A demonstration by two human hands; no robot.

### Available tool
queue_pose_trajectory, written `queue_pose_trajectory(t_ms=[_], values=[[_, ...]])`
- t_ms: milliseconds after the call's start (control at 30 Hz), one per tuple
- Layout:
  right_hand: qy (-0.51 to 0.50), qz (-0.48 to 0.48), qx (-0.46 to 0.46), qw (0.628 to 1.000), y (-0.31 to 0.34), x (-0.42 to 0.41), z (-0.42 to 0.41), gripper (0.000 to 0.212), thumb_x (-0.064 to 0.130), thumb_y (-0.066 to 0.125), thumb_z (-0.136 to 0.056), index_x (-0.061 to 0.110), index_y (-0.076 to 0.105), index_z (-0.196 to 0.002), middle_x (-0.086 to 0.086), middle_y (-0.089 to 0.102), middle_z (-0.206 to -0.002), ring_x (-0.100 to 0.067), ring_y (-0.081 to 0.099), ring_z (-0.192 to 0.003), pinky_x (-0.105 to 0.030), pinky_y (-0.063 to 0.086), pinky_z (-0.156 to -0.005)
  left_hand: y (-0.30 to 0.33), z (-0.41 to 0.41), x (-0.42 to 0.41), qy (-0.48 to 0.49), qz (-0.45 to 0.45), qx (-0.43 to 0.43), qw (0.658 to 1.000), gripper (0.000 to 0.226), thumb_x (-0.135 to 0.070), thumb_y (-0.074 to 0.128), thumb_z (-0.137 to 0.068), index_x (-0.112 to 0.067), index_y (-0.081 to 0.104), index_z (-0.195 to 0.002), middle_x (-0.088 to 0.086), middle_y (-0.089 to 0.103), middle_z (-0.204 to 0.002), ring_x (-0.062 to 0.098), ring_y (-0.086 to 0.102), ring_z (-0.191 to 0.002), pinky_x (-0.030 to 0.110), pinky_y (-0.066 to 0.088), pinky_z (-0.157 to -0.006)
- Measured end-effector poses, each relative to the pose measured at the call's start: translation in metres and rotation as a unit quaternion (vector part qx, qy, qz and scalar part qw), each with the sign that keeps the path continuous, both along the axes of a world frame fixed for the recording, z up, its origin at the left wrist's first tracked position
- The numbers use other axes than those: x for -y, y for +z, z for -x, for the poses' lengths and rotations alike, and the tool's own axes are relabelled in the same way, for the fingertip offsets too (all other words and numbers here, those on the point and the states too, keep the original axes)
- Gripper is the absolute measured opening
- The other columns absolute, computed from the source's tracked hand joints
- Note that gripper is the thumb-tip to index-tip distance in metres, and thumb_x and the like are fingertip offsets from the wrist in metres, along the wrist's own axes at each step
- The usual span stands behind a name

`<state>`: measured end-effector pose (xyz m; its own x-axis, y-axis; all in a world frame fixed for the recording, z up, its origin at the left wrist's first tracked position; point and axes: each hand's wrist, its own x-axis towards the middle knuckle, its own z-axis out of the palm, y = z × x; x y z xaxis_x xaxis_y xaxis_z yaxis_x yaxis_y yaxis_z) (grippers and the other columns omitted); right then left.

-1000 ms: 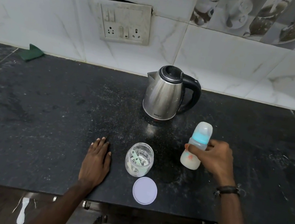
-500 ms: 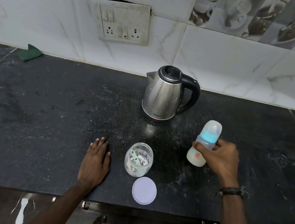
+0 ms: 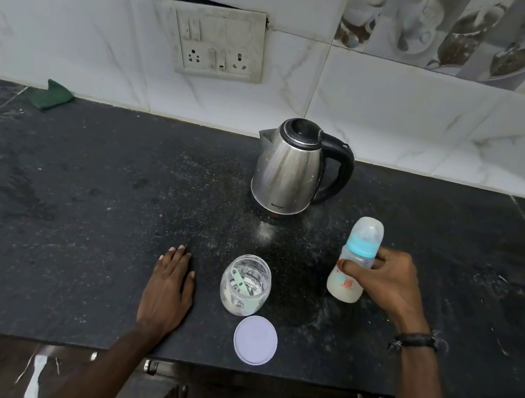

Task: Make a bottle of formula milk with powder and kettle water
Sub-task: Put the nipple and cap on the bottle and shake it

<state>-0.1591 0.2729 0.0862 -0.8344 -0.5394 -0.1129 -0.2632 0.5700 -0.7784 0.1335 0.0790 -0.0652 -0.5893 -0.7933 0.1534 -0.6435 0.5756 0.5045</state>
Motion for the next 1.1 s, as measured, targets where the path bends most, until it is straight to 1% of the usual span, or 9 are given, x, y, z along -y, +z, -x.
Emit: queue_pose_trajectory(t_ms=[100,200,333,433,633,767,833,967,1100], values=[[-0.008,0.012,0.014,1.0,0.003,0.004,-0.002,0.031,0.028,0.087,-0.063,0.026,0.074,-0.091,0.007,0.075,-0.084,-0.01,0.073,-0.078,-0.042,0.061,-0.076,0.0,0.0,0.0,0.001,0.003,-0.002,1.0,0.04,-0.011,0.056,-0.097,0.002,0.054,-0.134,0.02,0.046,-0.148,0.034,0.038,-0.141,0.047,0.027,-0.119],[-0.006,-0.054,-0.05,0.997,0.007,0.005,-0.003,0.031,0.04,0.085,-0.059,0.025,0.071,-0.082,0.005,0.072,-0.078,-0.013,0.069,-0.072,-0.036,0.058,-0.068,-0.002,0.0,0.0,0.001,0.003,-0.002,1.0,0.039,-0.011,0.056,-0.097,0.002,0.054,-0.134,0.02,0.046,-0.148,0.034,0.039,-0.14,0.047,0.027,-0.119],[0.014,0.007,0.003,1.0,0.005,0.009,-0.006,0.021,0.027,0.088,-0.063,0.025,0.073,-0.078,0.003,0.076,-0.081,-0.004,0.072,-0.067,-0.022,0.056,-0.056,-0.001,0.0,0.001,0.0,0.005,-0.004,1.0,0.042,-0.019,0.047,-0.098,0.003,0.055,-0.133,0.02,0.046,-0.147,0.035,0.039,-0.14,0.048,0.028,-0.118],[0.001,-0.032,-0.019,0.999,0.006,0.009,-0.004,0.024,0.039,0.087,-0.059,0.028,0.072,-0.074,0.01,0.073,-0.073,-0.004,0.069,-0.063,-0.029,0.055,-0.058,-0.002,-0.001,0.0,0.002,0.0,-0.001,1.0,0.041,-0.018,0.048,-0.098,0.002,0.054,-0.134,0.02,0.046,-0.148,0.034,0.039,-0.141,0.047,0.027,-0.119],[0.01,0.085,0.052,0.995,0.003,0.008,-0.006,0.025,0.021,0.09,-0.063,0.028,0.071,-0.078,0.008,0.076,-0.079,-0.002,0.073,-0.07,-0.018,0.055,-0.057,-0.002,-0.001,0.0,0.003,-0.004,0.0,1.0,0.047,-0.024,0.042,-0.096,0.002,0.056,-0.132,0.02,0.046,-0.147,0.035,0.04,-0.14,0.047,0.028,-0.119],[-0.022,0.009,-0.023,0.999,0.0,0.004,-0.005,0.031,0.041,0.087,-0.061,0.023,0.076,-0.083,0.006,0.076,-0.077,-0.01,0.072,-0.071,-0.033,0.058,-0.065,-0.001,-0.001,0.0,0.003,0.0,-0.006,1.0,0.046,-0.023,0.043,-0.096,0.003,0.056,-0.132,0.02,0.047,-0.147,0.035,0.04,-0.139,0.047,0.028,-0.118],[-0.005,0.019,-0.018,1.0,-0.001,0.002,-0.002,0.038,0.035,0.089,-0.063,0.021,0.075,-0.095,0.006,0.075,-0.083,-0.011,0.072,-0.077,-0.034,0.059,-0.07,-0.001,-0.001,-0.001,0.003,-0.004,-0.005,1.0,0.046,-0.023,0.043,-0.095,0.003,0.056,-0.131,0.02,0.047,-0.146,0.036,0.041,-0.139,0.048,0.029,-0.118],[-0.019,0.001,-0.029,0.999,0.001,-0.001,0.0,0.034,0.039,0.086,-0.06,0.024,0.075,-0.089,0.007,0.076,-0.081,-0.011,0.072,-0.074,-0.035,0.059,-0.068,0.0,0.0,0.0,0.002,-0.003,-0.007,1.0,0.047,-0.023,0.043,-0.096,0.003,0.055,-0.132,0.02,0.047,-0.147,0.034,0.04,-0.14,0.047,0.028,-0.118],[0.02,0.01,-0.006,1.0,0.001,0.0,0.002,0.041,0.029,0.088,-0.062,0.02,0.074,-0.099,0.003,0.077,-0.089,-0.008,0.073,-0.076,-0.034,0.06,-0.07,-0.001,-0.002,0.0,0.001,-0.008,-0.003,1.0,0.048,-0.025,0.042,-0.096,0.002,0.055,-0.133,0.019,0.046,-0.147,0.034,0.039,-0.141,0.047,0.027,-0.119]])
